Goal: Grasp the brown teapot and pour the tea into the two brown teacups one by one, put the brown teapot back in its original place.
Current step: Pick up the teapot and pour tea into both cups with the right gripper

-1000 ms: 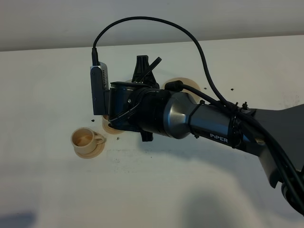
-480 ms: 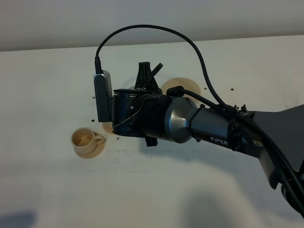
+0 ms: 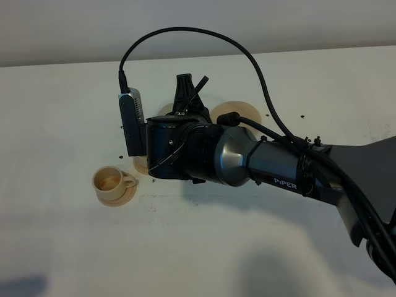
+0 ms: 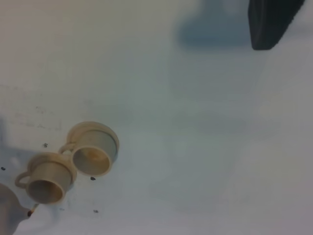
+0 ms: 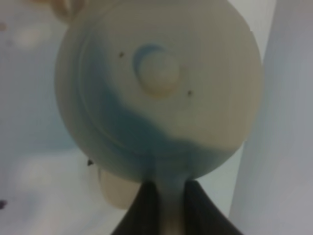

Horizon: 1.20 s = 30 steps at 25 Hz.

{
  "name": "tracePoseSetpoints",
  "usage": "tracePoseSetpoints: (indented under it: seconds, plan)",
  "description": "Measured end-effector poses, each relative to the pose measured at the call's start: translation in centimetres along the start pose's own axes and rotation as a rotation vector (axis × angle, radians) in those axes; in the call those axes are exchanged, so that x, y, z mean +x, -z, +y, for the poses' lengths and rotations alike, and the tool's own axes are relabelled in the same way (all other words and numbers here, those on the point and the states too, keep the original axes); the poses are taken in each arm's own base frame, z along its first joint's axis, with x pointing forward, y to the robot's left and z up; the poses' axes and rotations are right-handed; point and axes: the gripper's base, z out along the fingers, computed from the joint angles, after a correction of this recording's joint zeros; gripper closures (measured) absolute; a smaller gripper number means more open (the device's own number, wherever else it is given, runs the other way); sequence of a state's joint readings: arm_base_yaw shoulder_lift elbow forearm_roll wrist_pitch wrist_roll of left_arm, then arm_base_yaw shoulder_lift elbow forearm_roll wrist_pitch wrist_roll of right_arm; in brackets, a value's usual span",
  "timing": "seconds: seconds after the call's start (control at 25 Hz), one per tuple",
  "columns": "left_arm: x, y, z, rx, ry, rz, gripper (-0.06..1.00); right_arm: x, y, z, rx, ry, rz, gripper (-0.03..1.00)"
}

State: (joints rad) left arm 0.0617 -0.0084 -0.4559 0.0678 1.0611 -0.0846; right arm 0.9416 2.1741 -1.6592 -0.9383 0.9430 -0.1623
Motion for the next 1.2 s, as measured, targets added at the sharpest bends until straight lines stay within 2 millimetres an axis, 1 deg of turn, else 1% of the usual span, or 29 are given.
tracePoseSetpoints:
  seconds: [0.36, 1.2]
  plan:
    - [0.0, 0.0, 0.0, 0.0, 0.0, 0.0, 0.51, -0.22, 0.23, -0.12, 0.033, 0.045, -0.002, 0.87]
    - [0.0, 0.0, 0.0, 0.0, 0.0, 0.0, 0.51, -0.21, 0.22, -0.15, 0.037, 0.136, 0.001, 0.87]
